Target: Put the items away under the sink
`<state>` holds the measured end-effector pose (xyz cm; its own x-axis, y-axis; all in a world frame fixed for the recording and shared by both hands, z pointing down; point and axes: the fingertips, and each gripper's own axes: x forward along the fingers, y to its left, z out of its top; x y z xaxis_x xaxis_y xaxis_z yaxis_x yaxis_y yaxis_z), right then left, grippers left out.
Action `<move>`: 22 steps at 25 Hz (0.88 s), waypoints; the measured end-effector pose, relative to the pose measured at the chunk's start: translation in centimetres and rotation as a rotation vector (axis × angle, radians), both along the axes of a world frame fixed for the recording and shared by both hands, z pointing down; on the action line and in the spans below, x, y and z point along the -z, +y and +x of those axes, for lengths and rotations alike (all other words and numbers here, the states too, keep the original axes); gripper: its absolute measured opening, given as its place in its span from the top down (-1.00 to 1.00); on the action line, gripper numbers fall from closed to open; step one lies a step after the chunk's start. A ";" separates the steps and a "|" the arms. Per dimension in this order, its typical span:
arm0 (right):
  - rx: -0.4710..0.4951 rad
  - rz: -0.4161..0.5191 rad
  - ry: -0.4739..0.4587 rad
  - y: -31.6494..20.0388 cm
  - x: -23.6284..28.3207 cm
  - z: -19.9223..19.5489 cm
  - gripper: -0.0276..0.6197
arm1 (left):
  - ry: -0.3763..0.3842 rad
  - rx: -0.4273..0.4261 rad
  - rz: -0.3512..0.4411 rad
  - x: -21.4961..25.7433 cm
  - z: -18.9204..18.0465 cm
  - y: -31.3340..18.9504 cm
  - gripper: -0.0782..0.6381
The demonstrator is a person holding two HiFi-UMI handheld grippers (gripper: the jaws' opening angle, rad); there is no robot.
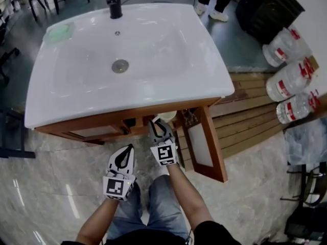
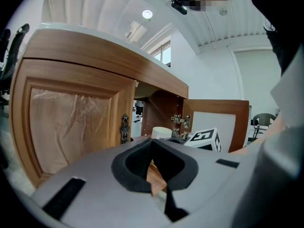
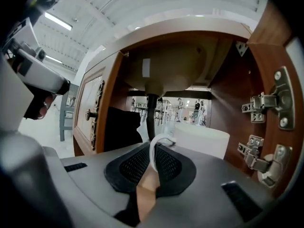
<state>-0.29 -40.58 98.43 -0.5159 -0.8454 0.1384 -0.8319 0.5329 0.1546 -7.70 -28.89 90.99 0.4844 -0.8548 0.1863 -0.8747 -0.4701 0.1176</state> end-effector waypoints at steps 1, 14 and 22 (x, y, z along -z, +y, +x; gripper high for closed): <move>-0.002 -0.003 -0.002 -0.6 -0.2 -0.1 0.79 | -0.001 0.002 -0.003 0.0 -0.1 0.0 0.77; -0.102 -0.061 -0.028 -0.3 -1.7 1.0 0.68 | -0.015 0.001 -0.008 2.7 -0.4 0.7 0.77; -0.188 -0.197 -0.104 10.6 9.2 4.4 0.88 | -0.031 -0.038 -0.063 12.9 0.3 4.2 0.77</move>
